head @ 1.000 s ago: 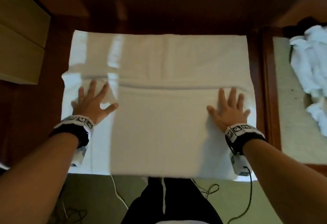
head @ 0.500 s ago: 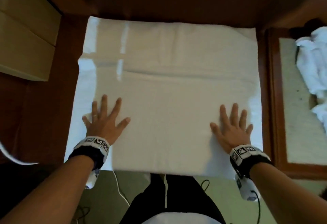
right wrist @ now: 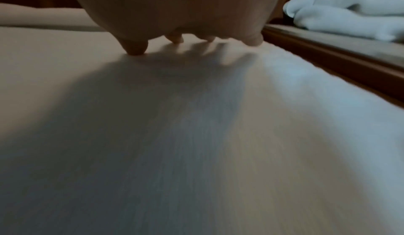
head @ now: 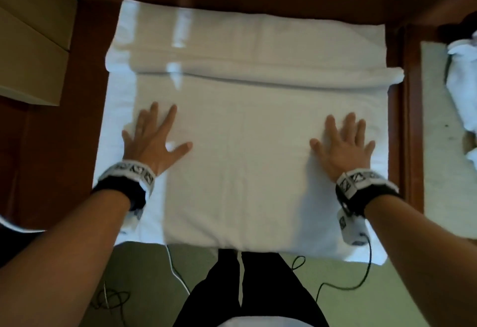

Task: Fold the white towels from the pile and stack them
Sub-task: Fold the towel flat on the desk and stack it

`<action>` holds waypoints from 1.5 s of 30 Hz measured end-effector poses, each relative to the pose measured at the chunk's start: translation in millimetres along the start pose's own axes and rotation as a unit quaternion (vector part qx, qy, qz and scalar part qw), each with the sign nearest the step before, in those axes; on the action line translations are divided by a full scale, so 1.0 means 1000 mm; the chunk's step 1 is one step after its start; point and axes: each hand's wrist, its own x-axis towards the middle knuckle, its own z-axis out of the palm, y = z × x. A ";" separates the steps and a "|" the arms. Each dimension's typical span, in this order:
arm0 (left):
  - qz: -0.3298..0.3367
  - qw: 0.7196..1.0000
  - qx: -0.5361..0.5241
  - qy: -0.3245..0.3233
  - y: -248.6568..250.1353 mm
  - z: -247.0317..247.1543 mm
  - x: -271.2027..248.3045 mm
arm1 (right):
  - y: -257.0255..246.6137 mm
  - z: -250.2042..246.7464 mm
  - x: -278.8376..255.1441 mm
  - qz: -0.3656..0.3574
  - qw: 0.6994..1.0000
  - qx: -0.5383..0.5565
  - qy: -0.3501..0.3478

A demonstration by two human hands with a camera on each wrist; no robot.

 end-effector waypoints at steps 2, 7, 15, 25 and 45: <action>-0.006 0.999 0.032 -0.024 -0.004 0.029 -0.035 | 0.006 0.026 -0.038 -0.017 1.000 -0.004 -0.010; -0.028 0.996 0.069 -0.045 -0.012 0.037 -0.043 | 0.020 0.045 -0.058 -0.034 0.999 -0.020 -0.037; -0.005 0.999 0.043 -0.024 0.000 -0.005 0.023 | 0.001 0.009 0.005 -0.024 1.000 0.006 0.001; -0.006 0.998 0.064 -0.019 -0.062 0.097 -0.127 | 0.053 0.107 -0.139 -0.018 0.999 -0.041 -0.006; 0.076 0.988 0.117 0.070 -0.066 0.134 -0.143 | 0.072 0.134 -0.169 -0.140 0.975 -0.147 0.088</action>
